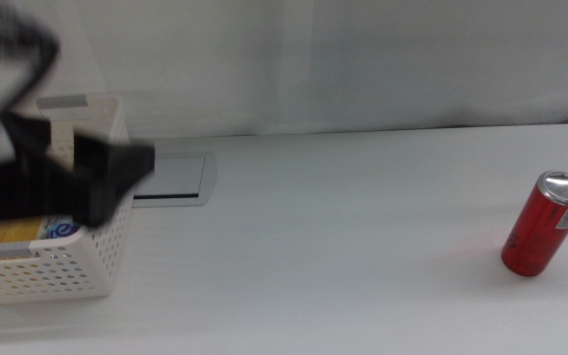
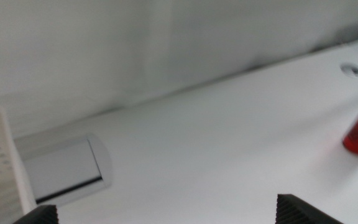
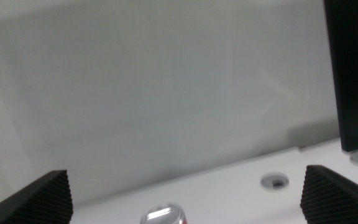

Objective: Use arms to grab the bottles and put them into the dustbin to the left of the table.

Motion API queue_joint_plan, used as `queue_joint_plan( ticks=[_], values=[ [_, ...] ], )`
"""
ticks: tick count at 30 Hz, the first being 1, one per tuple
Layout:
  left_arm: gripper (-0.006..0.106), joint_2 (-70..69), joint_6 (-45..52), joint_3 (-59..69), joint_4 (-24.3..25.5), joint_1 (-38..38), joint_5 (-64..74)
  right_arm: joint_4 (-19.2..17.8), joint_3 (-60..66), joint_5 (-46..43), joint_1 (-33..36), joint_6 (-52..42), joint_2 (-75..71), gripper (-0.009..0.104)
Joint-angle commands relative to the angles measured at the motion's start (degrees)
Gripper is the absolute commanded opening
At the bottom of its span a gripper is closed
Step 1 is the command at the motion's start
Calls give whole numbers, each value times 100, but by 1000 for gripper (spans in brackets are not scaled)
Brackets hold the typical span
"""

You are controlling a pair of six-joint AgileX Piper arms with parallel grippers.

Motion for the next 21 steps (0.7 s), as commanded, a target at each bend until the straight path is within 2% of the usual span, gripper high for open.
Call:
queue_joint_plan(
  ticks=[1, 3, 8, 9, 11, 17, 21],
  values=[
    [90, -307, 194, 386, -63, -200, -126, 210, -267, 425, 9, -308, 402, 103],
    [90, -511, 289, 609, -75, -334, -148, 617, -417, 526, 9, -898, 807, 103],
    [90, -793, 320, 918, -85, -729, -138, 1907, -506, 712, 9, -2299, 1731, 103],
    [90, -826, 334, 957, -85, -796, -138, 2052, -506, 735, 9, -2497, 1904, 103],
    [90, -877, 334, 986, -85, -879, -138, 2206, -506, 756, 9, -2735, 2201, 103],
    [90, -890, 334, 1012, -85, -878, -148, 2155, -479, 703, 9, -3177, 3091, 103],
    [90, -890, 334, 1012, -85, -878, -148, 2358, -479, 536, 9, -3459, 3685, 103]
  ],
)
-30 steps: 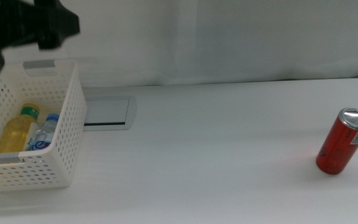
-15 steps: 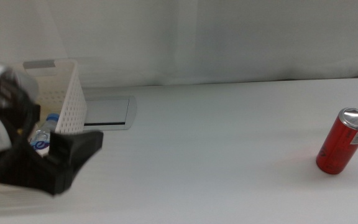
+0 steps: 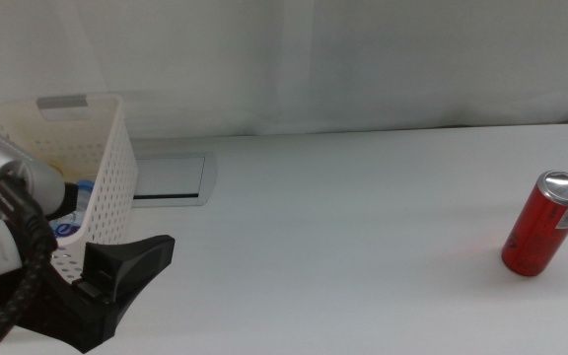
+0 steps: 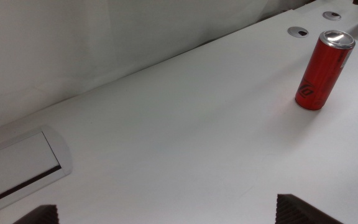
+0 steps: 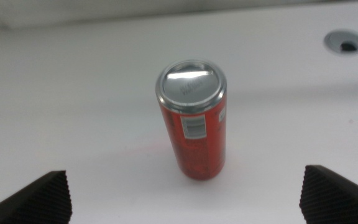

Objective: Use arms to grab the bottles and put them into the dustbin to the left of the table.

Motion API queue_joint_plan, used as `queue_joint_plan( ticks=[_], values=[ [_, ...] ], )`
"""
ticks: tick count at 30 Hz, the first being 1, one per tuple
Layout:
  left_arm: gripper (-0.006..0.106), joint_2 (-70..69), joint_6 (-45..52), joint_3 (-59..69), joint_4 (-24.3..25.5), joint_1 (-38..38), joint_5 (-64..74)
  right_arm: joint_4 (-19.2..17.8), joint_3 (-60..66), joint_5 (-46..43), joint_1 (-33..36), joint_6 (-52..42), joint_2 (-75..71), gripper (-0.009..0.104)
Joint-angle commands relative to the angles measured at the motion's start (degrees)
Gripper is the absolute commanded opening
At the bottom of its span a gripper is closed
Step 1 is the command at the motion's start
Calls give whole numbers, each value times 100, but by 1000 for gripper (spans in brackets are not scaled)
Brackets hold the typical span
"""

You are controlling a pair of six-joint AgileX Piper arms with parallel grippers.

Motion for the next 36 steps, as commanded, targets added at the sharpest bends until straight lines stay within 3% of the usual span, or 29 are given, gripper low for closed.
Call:
queue_joint_plan(
  ticks=[1, 11, 16, 24, 36],
  values=[
    [90, -19, -3, 20, -48, -39, -81, 128, -5, -177, 9, -200, 371, 103],
    [90, -19, -3, 20, -48, -39, -93, 458, 627, -1249, 104, -215, 1254, 103],
    [90, -19, -3, 20, -48, -39, -155, 463, 875, -1983, 705, -215, 1290, 103],
    [90, -19, -3, 20, -48, -39, -186, 625, 1722, -4035, 1826, -68, 1803, 103],
    [90, -19, -43, 20, -48, -39, -186, 595, 1799, -5716, 1911, -131, 2857, 103]
  ],
)
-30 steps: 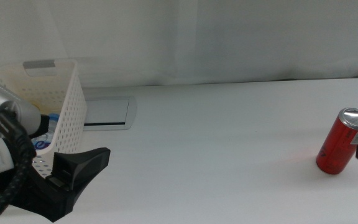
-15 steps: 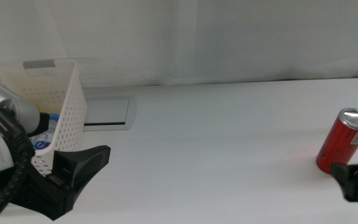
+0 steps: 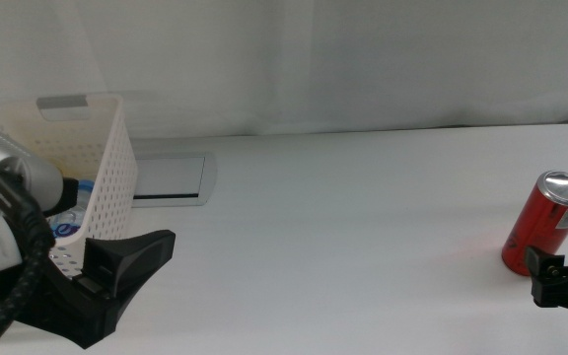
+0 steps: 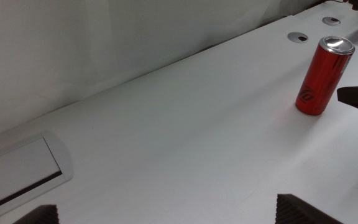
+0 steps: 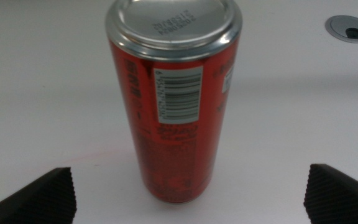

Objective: Use arms to grab the bottles and put them into the dustbin to the left of the table.

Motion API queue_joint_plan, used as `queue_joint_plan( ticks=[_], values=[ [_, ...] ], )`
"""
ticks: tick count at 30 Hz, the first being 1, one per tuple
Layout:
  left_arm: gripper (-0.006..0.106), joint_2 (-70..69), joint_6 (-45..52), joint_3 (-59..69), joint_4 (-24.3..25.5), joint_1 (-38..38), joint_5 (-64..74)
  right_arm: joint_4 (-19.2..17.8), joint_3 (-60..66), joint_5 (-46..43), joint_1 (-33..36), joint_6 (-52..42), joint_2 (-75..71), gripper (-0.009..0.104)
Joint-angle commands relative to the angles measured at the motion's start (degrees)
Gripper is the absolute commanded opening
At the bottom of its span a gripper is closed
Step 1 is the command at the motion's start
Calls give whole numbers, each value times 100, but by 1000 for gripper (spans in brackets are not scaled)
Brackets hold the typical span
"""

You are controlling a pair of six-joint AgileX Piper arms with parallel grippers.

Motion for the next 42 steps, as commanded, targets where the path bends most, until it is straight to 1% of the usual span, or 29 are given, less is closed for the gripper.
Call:
queue_joint_plan(
  ticks=[1, 5, 10, 14, 30, 34, 35, 37, 38, 39, 41, 42],
  values=[
    [90, -19, -64, 20, -48, -39, -81, -138, 24, -306, 9, -65, 221, 103],
    [90, -19, -64, 20, -48, -39, -81, -316, 24, -655, 9, 43, 570, 103],
    [90, -7, -64, 20, -48, -39, -81, -325, -75, -1072, 9, 70, 942, 103],
    [90, -7, -64, 20, -48, -39, -81, -577, -299, -1121, 9, 206, 1283, 103],
    [90, -7, -64, 20, -1, -39, -82, -567, -1159, -1344, 9, 345, 2611, 103],
    [90, -7, -64, 20, -1, -39, -82, -552, -1194, -1472, 9, 345, 2724, 98],
    [90, -7, -64, 20, -1, -39, -82, -524, -1194, -1472, 9, 345, 2749, 95],
    [90, -7, -64, 20, -1, -39, -82, -510, -1194, -1519, -2, 320, 2777, 82],
    [90, -7, -64, 20, -1, -39, -82, -510, -1194, -1517, -2, 201, 2820, 59],
    [90, -7, -64, 20, -1, -39, -82, -522, -1194, -1517, -2, 145, 2845, 48],
    [90, -7, -64, 20, -1, -39, -82, -562, -1194, -1548, -2, 144, 2899, 17],
    [90, -7, -64, 20, -1, -39, -82, -585, -1204, -1569, -2, 144, 2922, 4]
  ],
)
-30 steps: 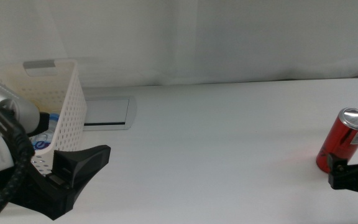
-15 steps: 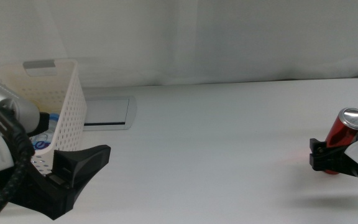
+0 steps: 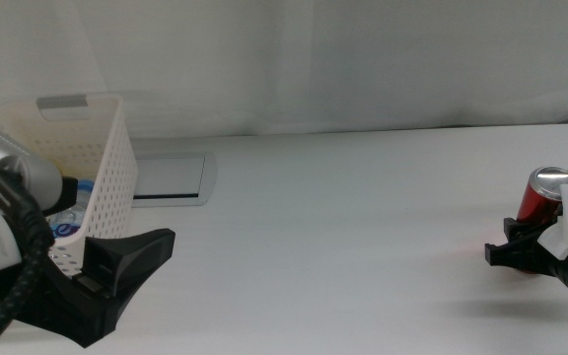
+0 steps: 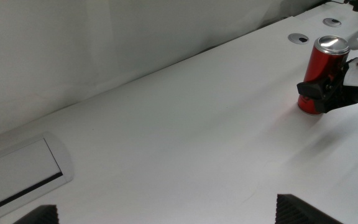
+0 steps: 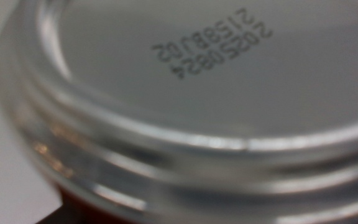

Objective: Use arms to grab the bottles and put them into the dustbin to the left of the table.

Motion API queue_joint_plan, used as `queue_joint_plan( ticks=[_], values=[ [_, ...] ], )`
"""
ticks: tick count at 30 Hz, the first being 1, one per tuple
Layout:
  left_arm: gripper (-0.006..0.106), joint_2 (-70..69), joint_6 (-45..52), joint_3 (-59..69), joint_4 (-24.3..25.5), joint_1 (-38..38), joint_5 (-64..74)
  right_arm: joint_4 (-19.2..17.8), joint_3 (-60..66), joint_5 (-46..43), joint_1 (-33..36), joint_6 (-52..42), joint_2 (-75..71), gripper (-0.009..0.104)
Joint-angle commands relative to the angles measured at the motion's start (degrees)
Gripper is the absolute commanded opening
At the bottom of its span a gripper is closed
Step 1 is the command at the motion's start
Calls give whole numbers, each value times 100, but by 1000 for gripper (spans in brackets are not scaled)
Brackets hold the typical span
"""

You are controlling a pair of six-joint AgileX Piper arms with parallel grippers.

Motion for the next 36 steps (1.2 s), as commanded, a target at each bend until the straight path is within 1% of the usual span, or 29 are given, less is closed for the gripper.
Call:
queue_joint_plan(
  ticks=[1, 5, 8, 11, 12, 15, 16, 17, 18, 19, 24, 27, 32, 36],
  values=[
    [90, -7, -43, 20, -12, -39, -53, -80, -31, -83, -2, -76, 73, -2],
    [90, -7, -43, 20, -12, -39, -53, -244, -31, -334, -2, -60, 87, -2],
    [90, -7, -43, 20, -12, -39, -53, -527, -31, -524, -2, -35, 75, -2],
    [90, -7, -43, 20, -12, -39, -53, -761, -47, -507, 36, 356, -92, -2],
    [90, -7, -43, 20, -12, -39, -53, -773, -59, -445, 65, 478, -160, -2],
    [89, -7, -43, 20, -12, -39, -53, -902, -151, -302, 310, 686, -438, -2],
    [89, -7, -20, 20, -12, -39, -53, -1125, -214, -291, 577, 715, -604, -2],
    [89, -7, -20, 20, -12, -39, -53, -1162, -269, -290, 702, 715, -656, -2],
    [89, -7, -20, 20, -12, -39, -53, -1161, -326, -290, 877, 715, -694, -2],
    [89, -7, -20, 20, -12, -39, -53, -1161, -444, -290, 1208, 715, -721, -2],
    [89, -7, -20, 20, -12, -39, -53, -1161, -852, 133, 2040, 862, -698, -2],
    [89, -7, -20, 20, -12, -39, -53, -1148, -982, 213, 2360, 1027, -593, -2],
    [89, -7, -20, 20, -12, -39, -53, -1115, -979, 332, 2647, 1314, 18, -2],
    [89, -7, -20, 20, -12, -39, -53, -1135, -1004, 66, 2856, 1314, 431, -2]
  ],
)
